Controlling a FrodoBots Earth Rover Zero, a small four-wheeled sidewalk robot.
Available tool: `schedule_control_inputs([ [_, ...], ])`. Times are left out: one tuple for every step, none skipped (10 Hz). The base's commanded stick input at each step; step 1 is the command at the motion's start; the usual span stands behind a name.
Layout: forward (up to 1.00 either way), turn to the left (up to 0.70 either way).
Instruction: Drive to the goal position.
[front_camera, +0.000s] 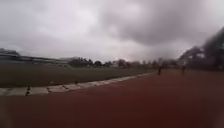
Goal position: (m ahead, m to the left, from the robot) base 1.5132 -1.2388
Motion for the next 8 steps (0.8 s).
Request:
schedule_control_inputs([
  [0.5, 0.26],
  [0.5, 0.14],
  [0.5, 0.02],
  [0.5, 0.02],
  [0.5, 0.02],
  [0.5, 0.02],
  [0.5, 0.02],
  [0.5, 0.02],
])
